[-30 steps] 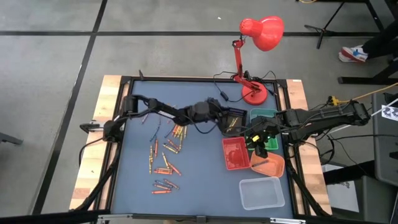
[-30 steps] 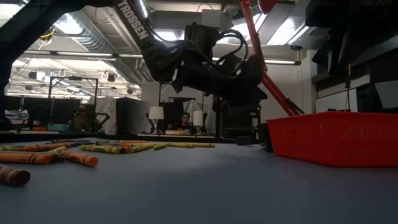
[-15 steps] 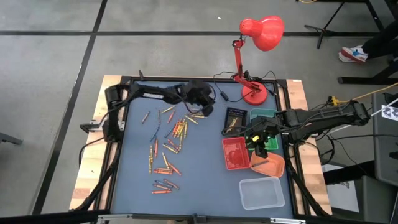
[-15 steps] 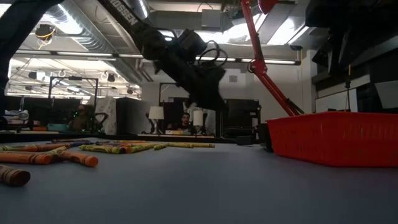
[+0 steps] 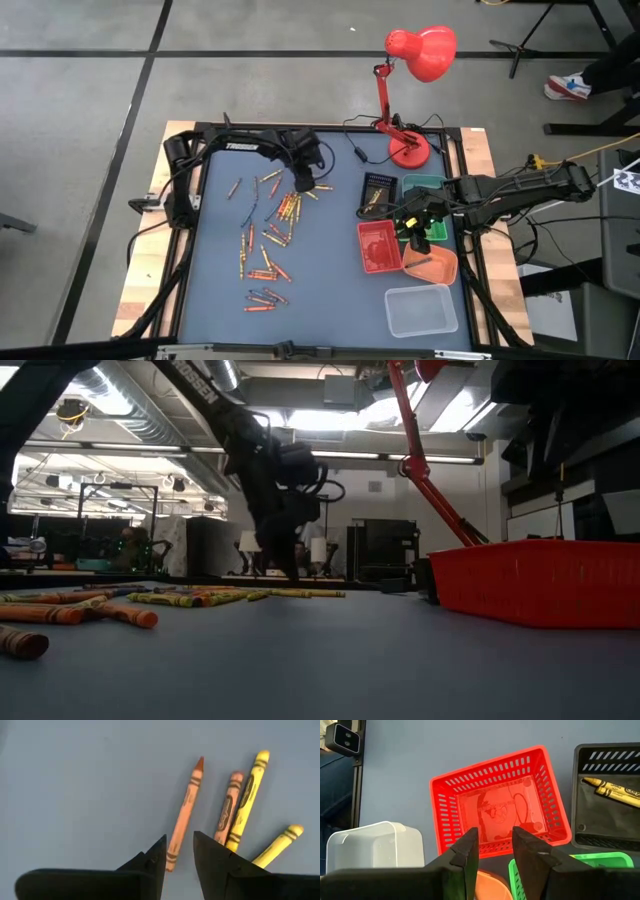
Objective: Sort crayons
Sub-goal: Put the brown crayon into the red basket
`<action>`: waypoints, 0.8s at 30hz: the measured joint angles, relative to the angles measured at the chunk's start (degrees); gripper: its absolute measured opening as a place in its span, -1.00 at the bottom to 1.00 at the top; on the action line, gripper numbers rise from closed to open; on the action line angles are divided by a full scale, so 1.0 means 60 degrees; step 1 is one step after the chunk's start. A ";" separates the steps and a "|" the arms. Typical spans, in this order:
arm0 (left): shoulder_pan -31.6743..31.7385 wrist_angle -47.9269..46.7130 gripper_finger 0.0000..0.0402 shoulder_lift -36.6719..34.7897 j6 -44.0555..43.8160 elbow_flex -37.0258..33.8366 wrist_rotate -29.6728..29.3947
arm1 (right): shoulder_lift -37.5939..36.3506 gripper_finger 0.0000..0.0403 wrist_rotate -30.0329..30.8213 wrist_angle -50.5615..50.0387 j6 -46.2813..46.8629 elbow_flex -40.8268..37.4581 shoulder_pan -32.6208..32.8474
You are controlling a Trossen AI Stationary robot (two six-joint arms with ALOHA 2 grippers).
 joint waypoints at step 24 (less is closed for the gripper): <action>-0.0077 -0.0059 -0.97 0.0773 -0.0753 0.0029 -0.0027 | 0.0000 -0.42 0.0670 -0.0007 -0.0011 0.0000 0.0004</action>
